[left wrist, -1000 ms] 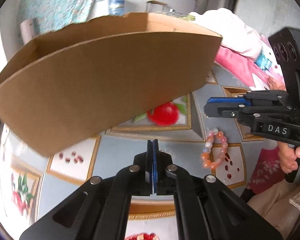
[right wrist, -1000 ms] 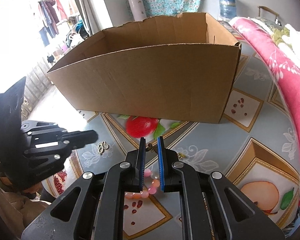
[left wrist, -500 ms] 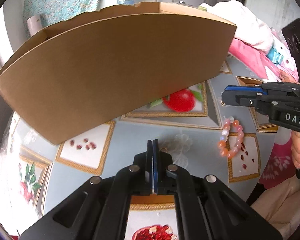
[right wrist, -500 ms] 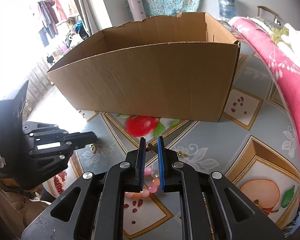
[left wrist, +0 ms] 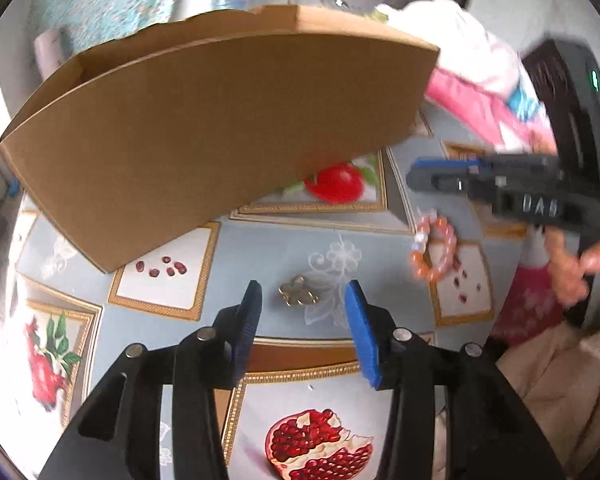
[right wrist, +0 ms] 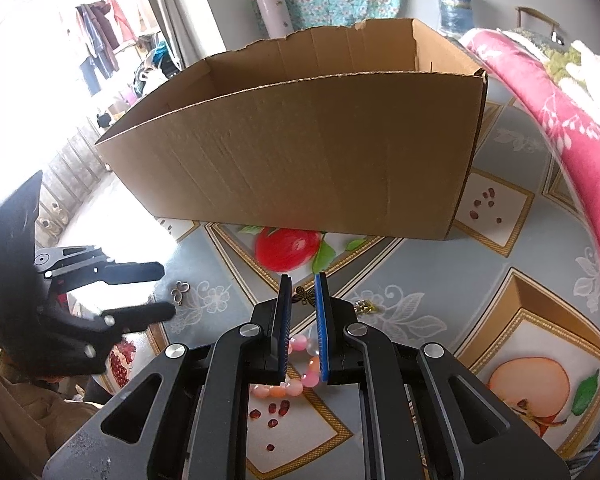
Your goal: Organize jewelry
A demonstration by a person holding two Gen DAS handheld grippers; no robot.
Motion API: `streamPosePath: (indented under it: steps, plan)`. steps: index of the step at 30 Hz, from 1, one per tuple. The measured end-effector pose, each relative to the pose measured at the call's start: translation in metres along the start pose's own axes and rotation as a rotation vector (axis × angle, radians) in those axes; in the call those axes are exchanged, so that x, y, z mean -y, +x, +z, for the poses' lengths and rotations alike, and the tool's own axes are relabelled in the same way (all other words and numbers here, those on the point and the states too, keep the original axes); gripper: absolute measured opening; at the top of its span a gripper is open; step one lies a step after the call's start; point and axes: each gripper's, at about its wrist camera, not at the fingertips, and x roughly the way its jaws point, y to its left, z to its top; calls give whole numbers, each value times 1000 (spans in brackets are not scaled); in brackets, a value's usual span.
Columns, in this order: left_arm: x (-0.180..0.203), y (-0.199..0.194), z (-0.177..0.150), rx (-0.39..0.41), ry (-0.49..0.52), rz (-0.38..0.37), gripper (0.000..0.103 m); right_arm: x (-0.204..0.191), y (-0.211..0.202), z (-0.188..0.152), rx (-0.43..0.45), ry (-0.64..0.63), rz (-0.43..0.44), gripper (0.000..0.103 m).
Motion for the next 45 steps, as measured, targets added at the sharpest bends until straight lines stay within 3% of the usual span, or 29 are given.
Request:
streamPosePath:
  steps: [4, 7, 10, 32, 38, 45]
  plan:
    - [4, 5, 2, 2, 16, 35, 42, 1, 0, 0, 0, 2, 0, 10]
    - [4, 7, 4, 9, 25, 60, 26, 1, 0, 1, 0, 3, 1, 10]
    - [6, 8, 5, 5, 62, 63, 18, 2, 1, 1, -4, 3, 3, 10]
    - [5, -1, 4, 52, 49, 66, 15, -2, -1, 1, 11, 0, -6, 10]
    - [4, -42, 17, 152, 29, 20, 15, -10, -19, 6, 61, -21, 19, 10]
    - [7, -111, 51, 330, 36, -103, 15, -27, -70, 41, 207, -68, 157, 10]
